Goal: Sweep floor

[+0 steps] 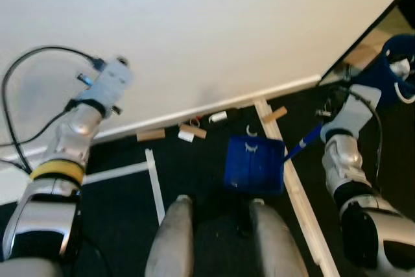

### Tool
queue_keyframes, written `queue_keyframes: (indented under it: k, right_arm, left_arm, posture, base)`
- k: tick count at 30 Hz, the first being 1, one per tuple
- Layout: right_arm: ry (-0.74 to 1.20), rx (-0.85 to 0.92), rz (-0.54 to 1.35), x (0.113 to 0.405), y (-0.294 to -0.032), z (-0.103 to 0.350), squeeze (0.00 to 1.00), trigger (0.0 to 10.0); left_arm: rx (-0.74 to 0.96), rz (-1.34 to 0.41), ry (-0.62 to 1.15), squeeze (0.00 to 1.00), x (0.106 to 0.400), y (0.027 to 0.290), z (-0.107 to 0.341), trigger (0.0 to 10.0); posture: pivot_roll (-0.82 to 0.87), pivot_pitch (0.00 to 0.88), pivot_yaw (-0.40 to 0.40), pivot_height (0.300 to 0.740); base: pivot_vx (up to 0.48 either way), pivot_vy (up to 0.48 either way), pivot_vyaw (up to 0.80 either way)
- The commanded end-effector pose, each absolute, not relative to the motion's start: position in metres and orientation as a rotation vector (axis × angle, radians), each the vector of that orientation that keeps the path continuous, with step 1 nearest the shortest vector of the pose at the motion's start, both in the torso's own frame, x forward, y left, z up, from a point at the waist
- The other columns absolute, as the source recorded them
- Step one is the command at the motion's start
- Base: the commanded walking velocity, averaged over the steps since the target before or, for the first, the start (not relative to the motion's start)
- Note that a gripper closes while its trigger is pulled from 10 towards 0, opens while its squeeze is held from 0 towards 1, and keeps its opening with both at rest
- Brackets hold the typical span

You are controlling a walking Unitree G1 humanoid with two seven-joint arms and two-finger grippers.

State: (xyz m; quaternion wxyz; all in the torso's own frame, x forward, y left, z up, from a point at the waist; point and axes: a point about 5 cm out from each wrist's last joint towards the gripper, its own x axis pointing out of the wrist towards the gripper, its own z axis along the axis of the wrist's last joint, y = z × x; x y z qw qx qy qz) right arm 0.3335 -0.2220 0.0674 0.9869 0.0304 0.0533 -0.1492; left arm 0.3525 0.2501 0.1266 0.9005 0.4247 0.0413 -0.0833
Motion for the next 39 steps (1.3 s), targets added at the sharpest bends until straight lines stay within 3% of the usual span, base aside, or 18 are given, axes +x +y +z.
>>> queue_keyframes:
  k: [1,3,6,9,10,15,22,26,31,33,37,39]
  right_arm:
    - [0.324,0.071,-0.297,0.303,-0.217,0.020,0.00,10.0]
    - [0.306,0.068,-0.304,0.303,-0.218,0.021,0.00,10.0]
    - [0.297,0.066,-0.306,0.303,-0.218,0.022,0.00,10.0]
    - [0.284,0.068,-0.309,0.299,-0.217,0.020,0.00,10.0]
    - [0.284,0.068,-0.309,0.299,-0.217,0.020,0.00,10.0]
    - [0.280,0.065,-0.305,0.297,-0.215,0.018,0.00,10.0]
    - [0.271,0.064,-0.312,0.296,-0.216,0.018,0.00,10.0]
    - [0.272,0.068,-0.318,0.293,-0.217,0.016,0.00,10.0]
    - [0.273,0.073,-0.318,0.293,-0.215,0.016,0.00,10.0]
    - [0.272,0.078,-0.318,0.295,-0.213,0.017,0.00,10.0]
    - [0.264,0.094,-0.316,0.299,-0.207,0.019,0.00,10.0]
    - [0.264,0.097,-0.315,0.299,-0.207,0.019,0.00,10.0]
  left_arm:
    - [0.946,-0.316,0.017,0.00,0.357,0.213,0.119,10.0]
    - [0.935,-0.414,-0.019,0.00,0.358,0.180,0.111,10.0]
    - [0.926,-0.447,-0.036,0.00,0.359,0.168,0.109,10.0]
    - [0.743,-0.640,-0.066,0.00,0.349,0.107,0.095,10.0]
    - [0.743,-0.640,-0.066,0.00,0.349,0.107,0.095,10.0]
    - [0.673,-0.813,-0.089,0.00,0.331,0.056,0.082,10.0]
    - [0.646,-0.874,-0.111,0.00,0.322,0.035,0.078,10.0]
    - [0.508,-0.852,-0.217,0.00,0.327,0.009,0.104,10.0]
    - [0.462,-0.776,-0.244,0.00,0.337,-0.005,0.125,10.0]
    - [0.520,-0.628,-0.239,0.00,0.349,0.001,0.132,10.0]
    - [0.490,-0.264,-0.182,0.00,0.373,0.042,0.142,10.0]
    - [0.445,-0.247,-0.143,0.00,0.374,0.047,0.140,10.0]
  posture:
    - [0.05,0.436,-0.001,0.740]
    - [0.01,0.446,0.001,0.740]
    - [0.01,0.447,0.001,0.740]
    - [-0.02,0.455,0.001,0.740]
    - [-0.02,0.455,0.001,0.740]
    - [-0.04,0.463,0.015,0.740]
    - [-0.04,0.450,0.022,0.740]
    - [-0.03,0.443,0.022,0.740]
    - [-0.02,0.434,0.022,0.740]
    - [-0.02,0.435,0.024,0.740]
    - [-0.02,0.435,0.031,0.740]
    - [-0.02,0.434,0.030,0.740]
  base:
    - [0.000,0.000,0.00]
    - [0.000,0.000,0.00]
    - [0.000,0.000,0.00]
    - [0.000,0.000,0.00]
    - [0.000,0.000,0.00]
    - [0.000,0.000,0.00]
    - [0.000,0.000,0.00]
    - [0.000,0.000,0.00]
    - [0.000,0.000,0.00]
    - [0.000,0.000,0.00]
    - [0.000,0.000,0.00]
    - [0.000,0.000,0.00]
